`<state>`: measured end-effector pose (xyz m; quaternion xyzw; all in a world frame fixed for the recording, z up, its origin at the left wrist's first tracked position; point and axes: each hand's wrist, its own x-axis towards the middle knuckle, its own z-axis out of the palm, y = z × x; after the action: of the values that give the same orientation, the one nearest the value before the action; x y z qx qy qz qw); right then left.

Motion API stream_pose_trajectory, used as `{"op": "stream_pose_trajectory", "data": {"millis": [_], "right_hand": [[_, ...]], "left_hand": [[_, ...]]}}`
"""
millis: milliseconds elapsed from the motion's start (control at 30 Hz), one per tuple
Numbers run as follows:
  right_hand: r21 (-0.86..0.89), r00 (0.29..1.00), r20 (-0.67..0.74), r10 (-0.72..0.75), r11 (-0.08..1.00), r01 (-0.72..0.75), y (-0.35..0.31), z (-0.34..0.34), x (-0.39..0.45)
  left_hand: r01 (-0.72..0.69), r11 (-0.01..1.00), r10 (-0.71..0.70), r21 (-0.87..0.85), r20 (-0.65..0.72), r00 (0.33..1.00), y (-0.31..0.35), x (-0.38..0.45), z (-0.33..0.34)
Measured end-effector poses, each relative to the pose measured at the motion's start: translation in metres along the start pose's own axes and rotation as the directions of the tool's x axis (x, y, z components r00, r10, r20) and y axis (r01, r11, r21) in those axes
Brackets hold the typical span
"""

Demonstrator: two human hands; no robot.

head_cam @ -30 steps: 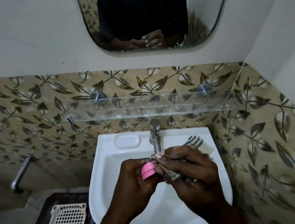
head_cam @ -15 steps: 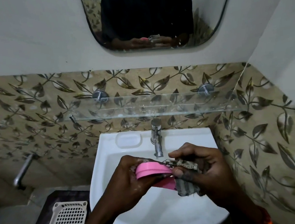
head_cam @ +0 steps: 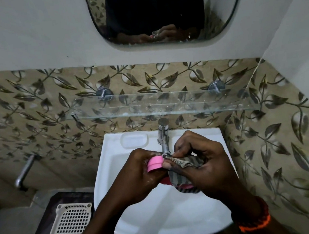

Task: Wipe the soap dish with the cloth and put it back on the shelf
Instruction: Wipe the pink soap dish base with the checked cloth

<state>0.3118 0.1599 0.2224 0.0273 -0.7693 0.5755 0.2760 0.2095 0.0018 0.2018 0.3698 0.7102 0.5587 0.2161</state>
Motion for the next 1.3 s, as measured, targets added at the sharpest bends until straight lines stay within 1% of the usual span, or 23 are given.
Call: {"op": "stream_pose_trajectory", "data": {"millis": [67, 133, 167, 233, 300, 333, 367, 400, 467, 533, 600, 667, 733, 800, 867, 900, 933, 1000, 1067, 1133, 1200, 1233, 1300], "right_hand": [[0.087, 0.999, 0.02, 0.049, 0.995, -0.051, 0.001, 0.0, 0.003], [0.191, 0.992, 0.018, 0.122, 0.974, -0.124, 0.003, -0.001, 0.006], [0.237, 0.988, 0.009, 0.157, 0.959, -0.155, 0.004, -0.002, 0.007], [0.298, 0.979, -0.008, 0.203, 0.935, -0.192, 0.007, -0.004, 0.008], [0.336, 0.968, -0.02, 0.25, 0.913, -0.229, 0.007, -0.002, 0.008], [0.388, 0.958, -0.021, 0.287, 0.885, -0.257, 0.008, 0.0, 0.008], [0.465, 0.942, -0.013, 0.334, 0.836, -0.29, 0.009, 0.002, 0.006], [0.562, 0.922, 0.013, 0.386, 0.76, -0.326, 0.011, 0.004, 0.004], [0.737, 0.882, 0.073, 0.466, 0.57, -0.362, 0.014, 0.009, -0.002], [0.824, 0.858, 0.106, 0.503, 0.439, -0.359, 0.014, 0.017, -0.007], [0.873, 0.846, 0.116, 0.52, 0.352, -0.336, 0.011, 0.025, -0.011], [0.906, 0.851, 0.097, 0.516, 0.309, -0.291, 0.009, 0.029, -0.011], [0.911, 0.865, 0.07, 0.496, 0.322, -0.258, 0.005, 0.032, -0.011], [0.92, 0.868, 0.075, 0.491, 0.302, -0.25, 0.003, 0.035, -0.013], [0.933, 0.853, 0.094, 0.513, 0.254, -0.256, 0.003, 0.038, -0.015], [0.933, 0.847, 0.098, 0.522, 0.248, -0.261, 0.002, 0.039, -0.015], [0.924, 0.847, 0.093, 0.524, 0.271, -0.269, 0.001, 0.038, -0.014], [0.88, 0.851, 0.054, 0.522, 0.378, -0.288, 0.0, 0.033, -0.01], [0.816, 0.85, 0.014, 0.526, 0.485, -0.313, 0.0, 0.024, -0.007], [0.773, 0.844, 0.008, 0.536, 0.532, -0.345, 0.002, 0.018, -0.006], [0.724, 0.839, 0.006, 0.543, 0.577, -0.378, 0.003, 0.012, -0.007], [0.685, 0.845, -0.007, 0.534, 0.618, -0.385, 0.003, 0.009, -0.007], [0.589, 0.865, -0.02, 0.502, 0.705, -0.396, 0.0, 0.005, -0.007]], "left_hand": [[0.006, 1.0, -0.006, -0.004, -0.083, 0.997, 0.002, 0.0, -0.002], [-0.006, 0.997, -0.007, -0.08, -0.157, 0.988, 0.006, 0.001, -0.005], [-0.025, 0.994, 0.007, -0.108, -0.166, 0.986, 0.005, 0.001, -0.008], [-0.047, 0.993, 0.029, -0.106, -0.16, 0.987, 0.006, 0.0, -0.011], [-0.046, 0.992, 0.024, -0.117, -0.188, 0.982, 0.005, -0.002, -0.011], [-0.044, 0.99, 0.015, -0.135, -0.207, 0.978, 0.005, -0.004, -0.01], [-0.045, 0.987, 0.008, -0.152, -0.233, 0.972, 0.005, -0.005, -0.01], [-0.051, 0.984, 0.005, -0.171, -0.26, 0.966, 0.004, -0.008, -0.01], [-0.052, 0.977, -0.017, -0.207, -0.319, 0.948, 0.005, -0.01, -0.011], [-0.058, 0.961, -0.049, -0.272, -0.37, 0.928, 0.002, -0.01, -0.01], [-0.062, 0.926, -0.104, -0.372, -0.411, 0.905, -0.002, -0.012, -0.005], [-0.055, 0.904, -0.157, -0.424, -0.448, 0.88, -0.005, -0.015, 0.004], [-0.036, 0.886, -0.205, -0.461, -0.463, 0.862, -0.003, -0.018, 0.012], [-0.039, 0.885, -0.212, -0.464, -0.476, 0.854, -0.002, -0.018, 0.017], [-0.034, 0.884, -0.219, -0.466, -0.478, 0.851, -0.004, -0.018, 0.02], [-0.038, 0.884, -0.218, -0.467, -0.482, 0.849, -0.004, -0.018, 0.021], [-0.052, 0.881, -0.21, -0.47, -0.486, 0.848, -0.007, -0.017, 0.022], [-0.053, 0.884, -0.194, -0.464, -0.467, 0.863, -0.007, -0.017, 0.023], [-0.03, 0.919, -0.147, -0.392, -0.413, 0.899, -0.009, -0.018, 0.018], [0.005, 0.947, -0.115, -0.322, -0.323, 0.939, -0.008, -0.019, 0.006], [0.015, 0.957, -0.075, -0.29, -0.196, 0.978, -0.004, -0.019, -0.006], [0.015, 0.967, -0.05, -0.256, -0.132, 0.99, 0.002, -0.018, -0.01], [-0.043, 0.991, 0.036, -0.126, -0.058, 0.998, 0.007, -0.011, -0.01]]}}
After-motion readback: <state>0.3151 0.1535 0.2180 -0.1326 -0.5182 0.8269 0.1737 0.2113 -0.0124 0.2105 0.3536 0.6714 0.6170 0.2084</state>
